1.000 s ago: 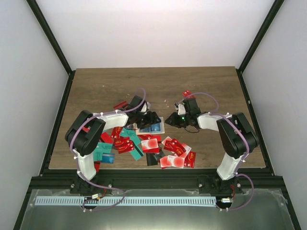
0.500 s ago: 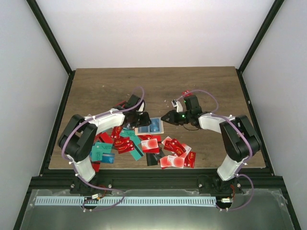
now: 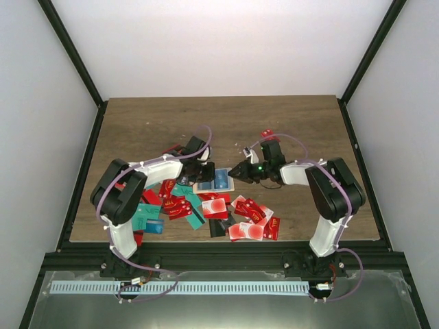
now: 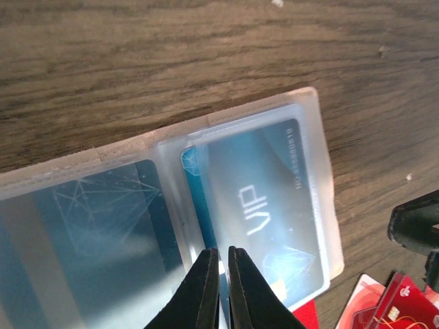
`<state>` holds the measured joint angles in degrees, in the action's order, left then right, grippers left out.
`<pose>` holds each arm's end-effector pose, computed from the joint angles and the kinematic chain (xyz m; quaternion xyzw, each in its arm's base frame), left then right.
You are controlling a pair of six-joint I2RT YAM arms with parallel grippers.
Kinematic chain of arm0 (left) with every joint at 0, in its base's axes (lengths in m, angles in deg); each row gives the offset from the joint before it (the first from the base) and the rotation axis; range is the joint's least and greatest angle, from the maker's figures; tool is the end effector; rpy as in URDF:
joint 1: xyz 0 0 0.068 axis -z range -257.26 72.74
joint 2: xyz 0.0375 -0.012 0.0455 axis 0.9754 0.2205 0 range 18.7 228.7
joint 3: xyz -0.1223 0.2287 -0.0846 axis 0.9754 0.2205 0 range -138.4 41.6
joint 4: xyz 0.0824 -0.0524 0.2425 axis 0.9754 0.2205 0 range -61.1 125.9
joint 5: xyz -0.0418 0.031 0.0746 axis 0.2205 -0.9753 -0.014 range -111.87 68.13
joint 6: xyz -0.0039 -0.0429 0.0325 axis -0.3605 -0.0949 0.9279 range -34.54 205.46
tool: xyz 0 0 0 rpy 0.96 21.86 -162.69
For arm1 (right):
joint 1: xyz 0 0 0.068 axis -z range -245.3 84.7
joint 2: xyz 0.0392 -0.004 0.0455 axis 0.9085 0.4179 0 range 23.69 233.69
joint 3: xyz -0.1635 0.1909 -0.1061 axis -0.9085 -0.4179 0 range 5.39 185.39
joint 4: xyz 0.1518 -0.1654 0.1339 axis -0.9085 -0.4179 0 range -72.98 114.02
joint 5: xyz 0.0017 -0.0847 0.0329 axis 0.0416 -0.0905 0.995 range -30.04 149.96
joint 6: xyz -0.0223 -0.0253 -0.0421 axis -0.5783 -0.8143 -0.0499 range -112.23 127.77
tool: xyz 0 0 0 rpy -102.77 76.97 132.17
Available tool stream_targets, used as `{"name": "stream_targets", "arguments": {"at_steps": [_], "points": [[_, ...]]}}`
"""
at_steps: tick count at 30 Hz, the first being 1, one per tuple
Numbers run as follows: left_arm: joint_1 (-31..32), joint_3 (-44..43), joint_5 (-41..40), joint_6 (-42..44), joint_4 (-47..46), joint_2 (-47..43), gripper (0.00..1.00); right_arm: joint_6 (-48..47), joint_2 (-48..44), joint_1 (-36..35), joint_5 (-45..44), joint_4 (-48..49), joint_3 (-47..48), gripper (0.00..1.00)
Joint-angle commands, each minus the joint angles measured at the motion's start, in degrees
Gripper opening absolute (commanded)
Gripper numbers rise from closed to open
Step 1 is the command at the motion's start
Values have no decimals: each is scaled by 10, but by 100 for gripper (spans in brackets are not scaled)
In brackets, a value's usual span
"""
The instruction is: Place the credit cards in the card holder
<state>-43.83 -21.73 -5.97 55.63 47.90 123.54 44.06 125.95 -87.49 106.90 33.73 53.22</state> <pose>0.2984 -0.2088 0.1569 0.0653 0.9562 -0.2461 0.1445 0.3024 0.1515 0.1380 -0.0482 0.8590 0.4933 0.1286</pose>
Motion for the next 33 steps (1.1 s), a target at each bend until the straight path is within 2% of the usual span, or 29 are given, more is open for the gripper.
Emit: {"name": "stream_targets", "arguments": {"at_steps": [1, 8, 18, 33], "points": [[5, -13, 16, 11, -8, 24, 8, 7, 17, 3, 9, 12, 10, 23], [7, -12, 6, 11, -3, 49, 4, 8, 33, 1, 10, 10, 18, 23], [8, -2, 1, 8, -9, 56, 4, 7, 53, -5, -1, 4, 29, 30], [11, 2, 5, 6, -17, 57, 4, 17, 72, -23, 2, 13, 45, 30]]}}
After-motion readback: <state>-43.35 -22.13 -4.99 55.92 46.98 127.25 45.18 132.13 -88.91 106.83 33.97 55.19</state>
